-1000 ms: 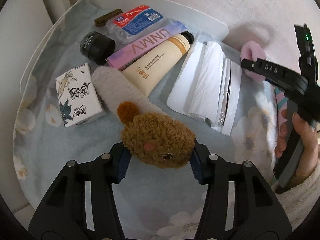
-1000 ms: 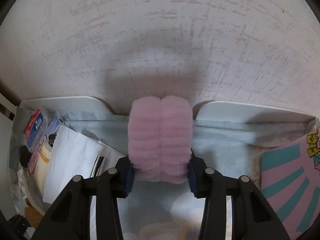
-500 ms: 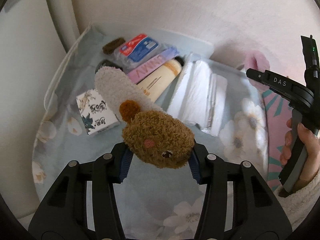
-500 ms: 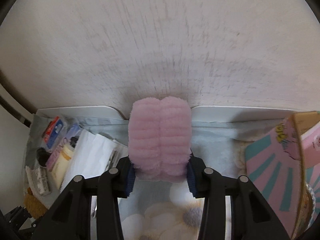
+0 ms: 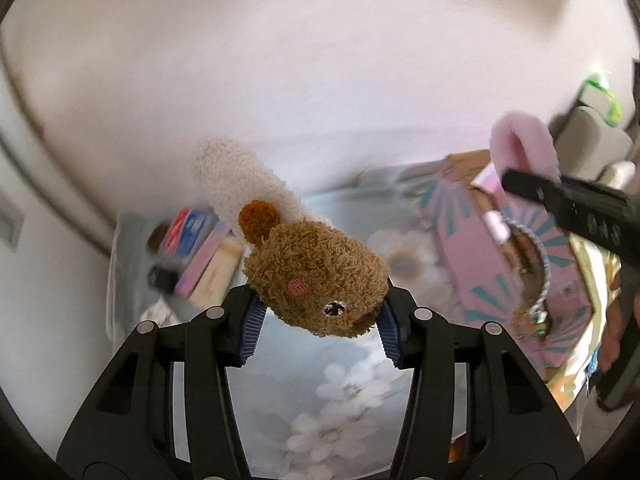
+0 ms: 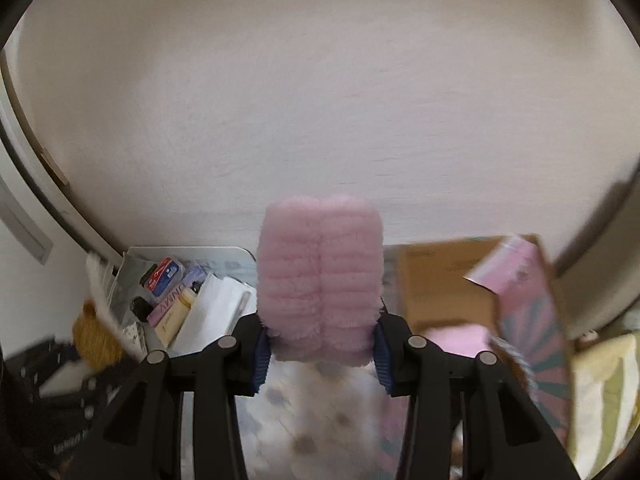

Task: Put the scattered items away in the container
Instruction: 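Lift and carry the plush toy and pink band over the box with both tools, then open left tool to drop the plush while right tool releases the pink band into the box, then move both tools back over the tray toward the tissue box and metal pen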

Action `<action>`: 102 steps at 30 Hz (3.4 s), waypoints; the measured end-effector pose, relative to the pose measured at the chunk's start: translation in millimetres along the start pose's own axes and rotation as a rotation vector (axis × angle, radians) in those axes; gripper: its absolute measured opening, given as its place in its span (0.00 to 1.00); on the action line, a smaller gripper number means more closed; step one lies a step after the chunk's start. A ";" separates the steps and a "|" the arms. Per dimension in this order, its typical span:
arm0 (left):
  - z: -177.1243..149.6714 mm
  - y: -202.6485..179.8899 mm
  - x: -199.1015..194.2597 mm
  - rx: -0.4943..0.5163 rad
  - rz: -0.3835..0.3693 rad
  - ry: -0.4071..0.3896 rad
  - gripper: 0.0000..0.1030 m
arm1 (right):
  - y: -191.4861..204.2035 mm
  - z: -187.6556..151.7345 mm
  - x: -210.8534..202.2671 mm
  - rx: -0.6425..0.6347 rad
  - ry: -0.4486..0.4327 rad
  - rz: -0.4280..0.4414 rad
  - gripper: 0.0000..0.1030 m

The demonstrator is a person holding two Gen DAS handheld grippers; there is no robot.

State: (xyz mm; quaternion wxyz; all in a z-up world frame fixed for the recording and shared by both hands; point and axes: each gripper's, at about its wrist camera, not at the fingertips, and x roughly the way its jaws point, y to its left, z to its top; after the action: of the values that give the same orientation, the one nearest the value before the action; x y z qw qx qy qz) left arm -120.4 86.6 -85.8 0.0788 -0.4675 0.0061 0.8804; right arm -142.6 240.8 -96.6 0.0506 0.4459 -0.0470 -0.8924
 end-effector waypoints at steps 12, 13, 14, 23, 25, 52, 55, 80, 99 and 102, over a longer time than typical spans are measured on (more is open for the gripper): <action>46.0 -97.8 18.1 0.166 -0.124 -0.006 0.44 | -40.2 -55.6 -66.6 0.035 0.044 -0.107 0.38; 48.2 -104.9 22.9 0.175 -0.137 0.000 0.44 | -43.4 -59.9 -66.3 0.039 0.055 -0.112 0.38; 49.4 -114.4 27.6 0.187 -0.149 0.005 0.44 | -47.2 -65.4 -65.4 0.049 0.065 -0.114 0.38; 44.0 -186.0 77.6 0.274 -0.205 0.076 0.44 | -88.3 -98.0 -54.5 0.131 0.155 -0.104 0.38; 43.3 -195.3 87.5 0.282 -0.210 0.089 0.44 | -93.1 -102.3 -49.3 0.139 0.173 -0.101 0.38; 52.5 -251.7 171.7 0.378 -0.144 0.117 0.45 | -122.0 -116.6 24.3 0.091 0.326 -0.034 0.38; 48.7 -255.4 170.8 0.386 -0.160 0.127 0.45 | -122.8 -115.9 25.8 0.097 0.327 -0.025 0.38; 49.7 -256.5 144.6 0.417 -0.190 0.122 0.91 | -113.7 -107.2 5.1 0.113 0.251 -0.026 0.46; 61.1 -194.8 46.9 0.321 -0.157 -0.003 0.93 | -77.7 -98.6 -44.5 0.091 0.154 -0.100 0.46; 58.0 -166.4 27.3 0.283 -0.130 -0.016 0.93 | -76.5 -100.7 -51.7 0.062 0.166 -0.126 0.46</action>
State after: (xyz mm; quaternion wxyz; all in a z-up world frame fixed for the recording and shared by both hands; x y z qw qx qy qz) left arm -159.1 259.4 -65.2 0.2006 -0.4439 0.0991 0.8677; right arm -34.8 319.5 -125.8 -0.0155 0.5218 -0.0420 -0.8519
